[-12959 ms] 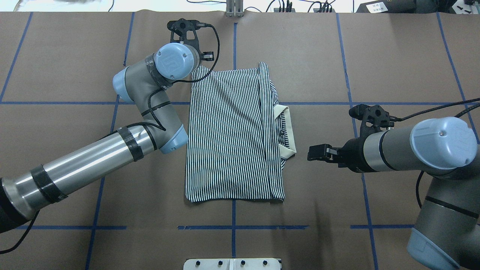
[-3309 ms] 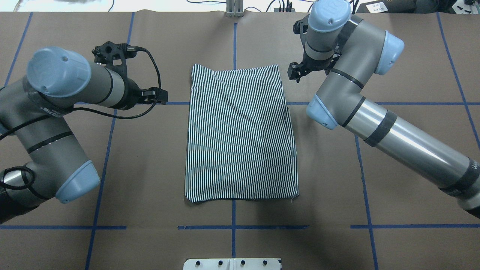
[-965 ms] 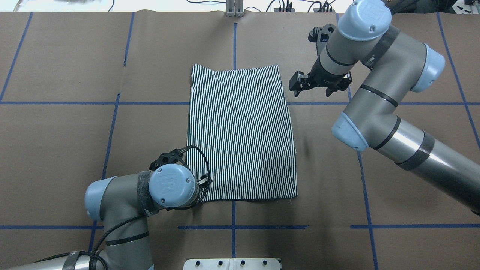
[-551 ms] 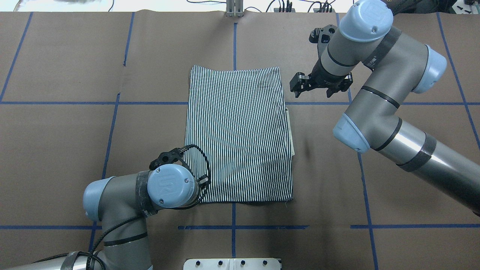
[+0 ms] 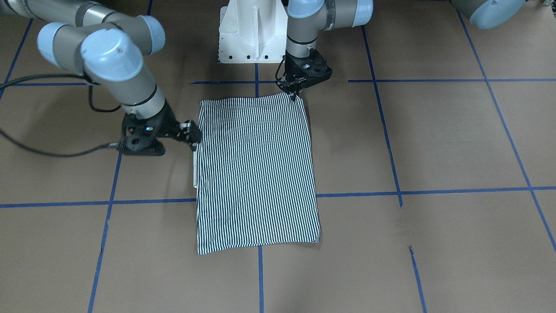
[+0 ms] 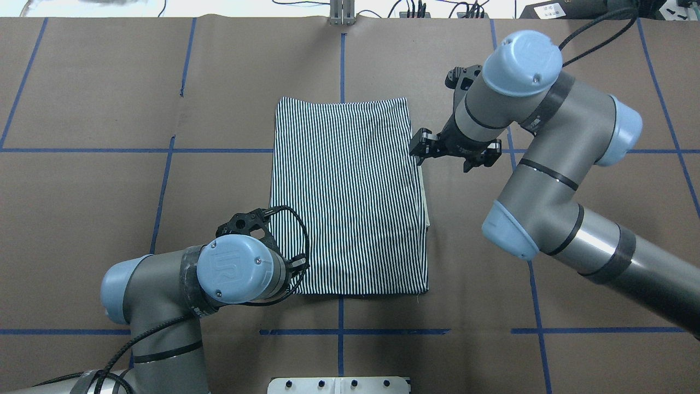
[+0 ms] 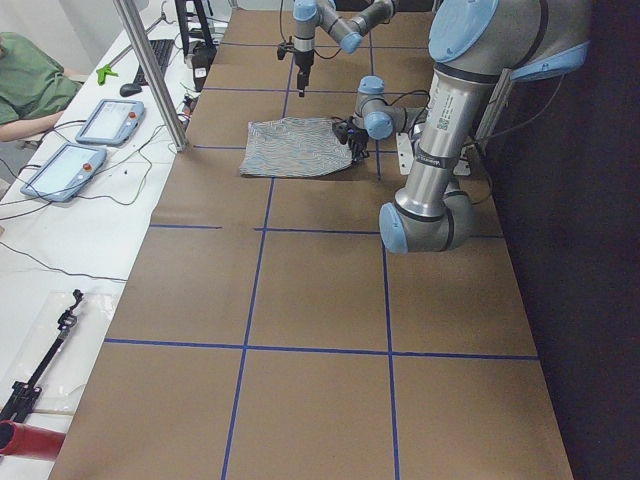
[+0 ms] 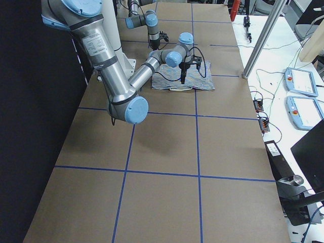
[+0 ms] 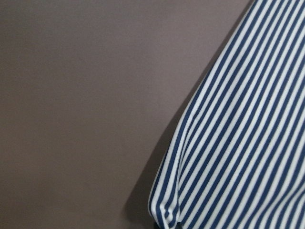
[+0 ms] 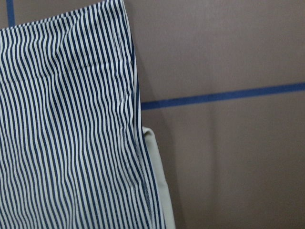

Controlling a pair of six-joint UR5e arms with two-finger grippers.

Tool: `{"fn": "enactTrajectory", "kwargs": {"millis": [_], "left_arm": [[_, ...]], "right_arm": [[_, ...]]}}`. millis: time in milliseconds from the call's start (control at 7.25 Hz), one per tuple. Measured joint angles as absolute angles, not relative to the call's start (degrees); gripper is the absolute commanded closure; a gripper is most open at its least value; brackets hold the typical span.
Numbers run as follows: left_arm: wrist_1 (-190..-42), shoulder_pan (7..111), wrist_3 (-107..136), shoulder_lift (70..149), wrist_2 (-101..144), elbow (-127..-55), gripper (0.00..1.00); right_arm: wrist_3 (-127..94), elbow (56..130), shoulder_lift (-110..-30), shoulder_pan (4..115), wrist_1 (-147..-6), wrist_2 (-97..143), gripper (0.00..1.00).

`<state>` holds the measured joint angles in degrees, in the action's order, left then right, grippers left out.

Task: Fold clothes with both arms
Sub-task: 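Move the right gripper down beside the left gripper at the near end, then grasp the shirt's near edge with both grippers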

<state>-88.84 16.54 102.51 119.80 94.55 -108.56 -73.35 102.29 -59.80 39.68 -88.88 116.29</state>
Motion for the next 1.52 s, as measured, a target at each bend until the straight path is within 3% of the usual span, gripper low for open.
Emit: {"fn": "enactTrajectory", "kwargs": {"millis": [689,1516], "left_arm": [[-89.24,16.53,96.09,119.76,94.58,-109.31,1.00],[-89.25,16.52,95.83,119.79,94.57,-109.34,1.00]], "right_arm": [[-112.97,105.00,-59.64,20.17,-88.93,99.84,0.00],[-123.48,99.86,-57.39,16.03,-89.44,95.27,0.00]]}}
